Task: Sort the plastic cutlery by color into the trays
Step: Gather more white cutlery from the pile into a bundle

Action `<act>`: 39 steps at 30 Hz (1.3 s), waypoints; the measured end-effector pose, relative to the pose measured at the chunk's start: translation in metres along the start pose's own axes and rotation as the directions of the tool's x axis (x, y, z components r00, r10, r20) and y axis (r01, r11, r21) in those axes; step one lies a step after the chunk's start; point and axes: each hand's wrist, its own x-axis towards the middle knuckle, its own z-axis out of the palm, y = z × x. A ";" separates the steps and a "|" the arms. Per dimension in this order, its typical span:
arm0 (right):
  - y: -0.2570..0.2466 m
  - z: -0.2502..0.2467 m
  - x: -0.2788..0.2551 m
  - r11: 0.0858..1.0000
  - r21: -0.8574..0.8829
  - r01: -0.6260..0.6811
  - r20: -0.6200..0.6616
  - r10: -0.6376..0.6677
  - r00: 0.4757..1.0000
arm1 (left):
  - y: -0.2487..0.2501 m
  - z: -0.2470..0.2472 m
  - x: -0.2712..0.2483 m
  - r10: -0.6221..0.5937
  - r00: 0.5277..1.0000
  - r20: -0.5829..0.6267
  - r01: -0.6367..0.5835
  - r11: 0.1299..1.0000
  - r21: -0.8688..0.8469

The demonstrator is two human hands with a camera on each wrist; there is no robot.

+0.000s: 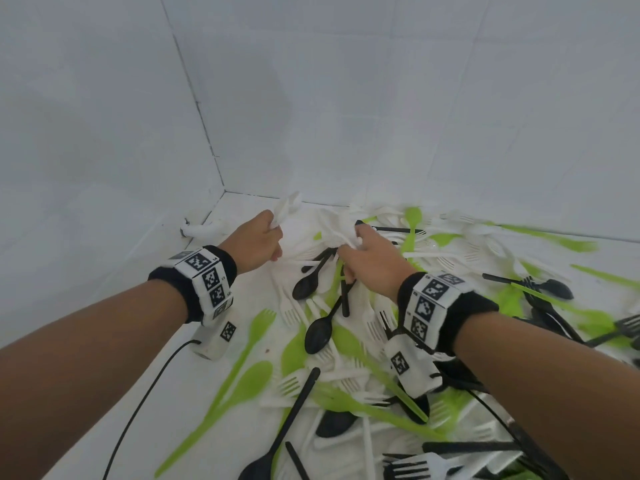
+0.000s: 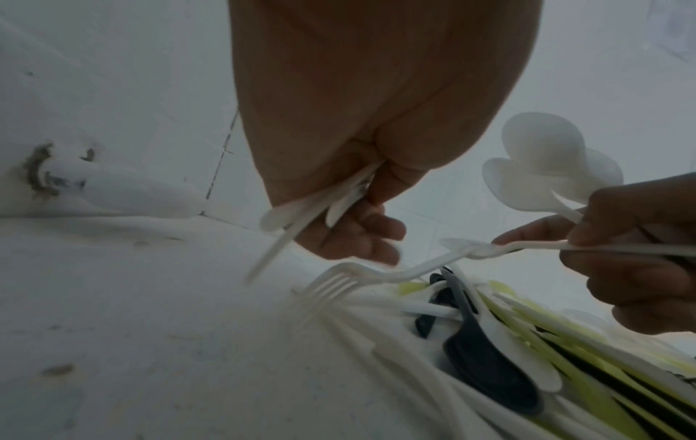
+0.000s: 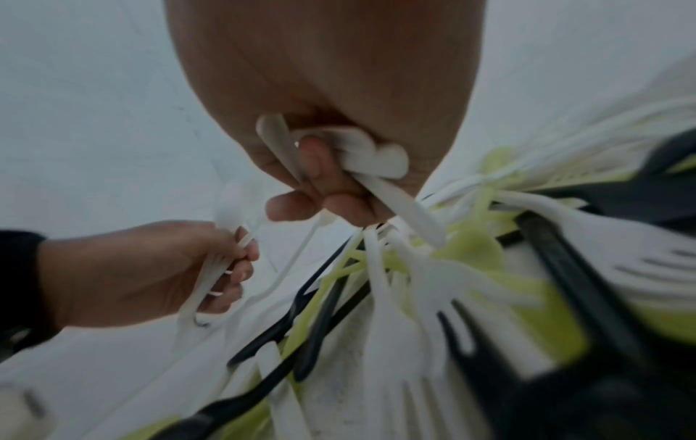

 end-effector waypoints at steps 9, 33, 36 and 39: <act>0.029 -0.047 0.000 0.919 0.368 -0.145 -0.099 0.193 0.976 | 0.025 0.027 -0.001 0.091 0.995 -0.033 -0.089 0.994 0.065; 0.056 -0.058 -0.003 0.953 0.282 -0.113 -0.069 0.138 0.988 | 0.032 0.056 0.004 0.305 0.905 0.297 -0.415 0.473 0.777; 0.058 -0.064 -0.003 0.953 0.268 -0.141 -0.092 0.171 0.981 | 0.035 0.056 0.005 0.357 0.877 0.320 -0.461 0.440 0.771; 0.063 -0.075 -0.006 0.970 0.208 -0.124 -0.154 0.157 0.975 | 0.042 0.056 0.004 0.426 0.817 0.388 -0.549 0.372 0.748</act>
